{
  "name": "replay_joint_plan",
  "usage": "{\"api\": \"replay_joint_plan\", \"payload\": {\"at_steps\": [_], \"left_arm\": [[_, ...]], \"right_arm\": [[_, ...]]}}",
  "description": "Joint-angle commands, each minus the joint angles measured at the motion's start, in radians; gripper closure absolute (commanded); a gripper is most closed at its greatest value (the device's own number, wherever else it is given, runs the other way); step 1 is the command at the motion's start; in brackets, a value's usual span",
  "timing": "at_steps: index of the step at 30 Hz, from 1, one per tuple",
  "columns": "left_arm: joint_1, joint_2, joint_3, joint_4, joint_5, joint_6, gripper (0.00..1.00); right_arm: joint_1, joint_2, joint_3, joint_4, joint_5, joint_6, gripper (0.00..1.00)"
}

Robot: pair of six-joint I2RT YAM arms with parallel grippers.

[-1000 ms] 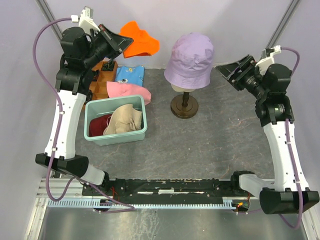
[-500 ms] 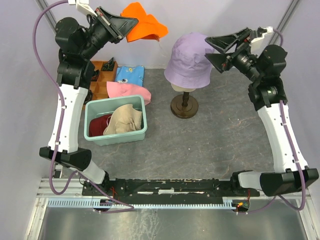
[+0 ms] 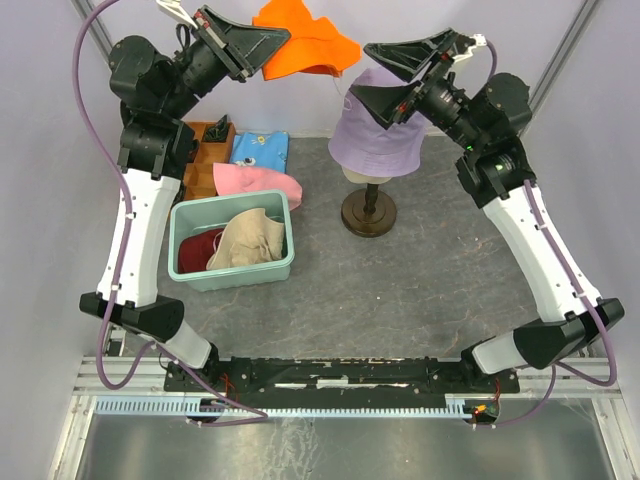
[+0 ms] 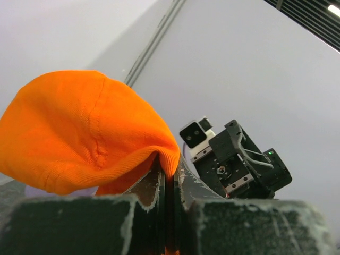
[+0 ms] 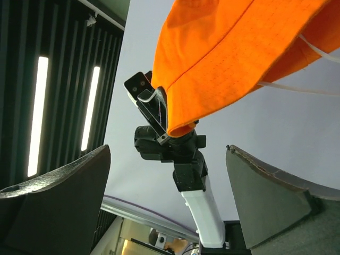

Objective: Stack the hats
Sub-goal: Stack the hat on the hat.

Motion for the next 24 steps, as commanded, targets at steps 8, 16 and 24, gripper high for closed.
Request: {"api": "replay_joint_plan", "payload": {"at_steps": [8, 16, 24], "left_arm": [[-0.042, -0.011, 0.050, 0.089, 0.035, -0.037, 0.97], [-0.043, -0.023, 0.046, 0.044, 0.030, 0.008, 0.97], [-0.043, -0.020, 0.050, 0.014, 0.014, 0.046, 0.97]], "right_arm": [[0.079, 0.076, 0.081, 0.066, 0.081, 0.039, 0.08], [0.079, 0.097, 0.123, 0.072, 0.085, 0.040, 0.12], [0.079, 0.110, 0.135, 0.097, 0.070, 0.059, 0.12]]}}
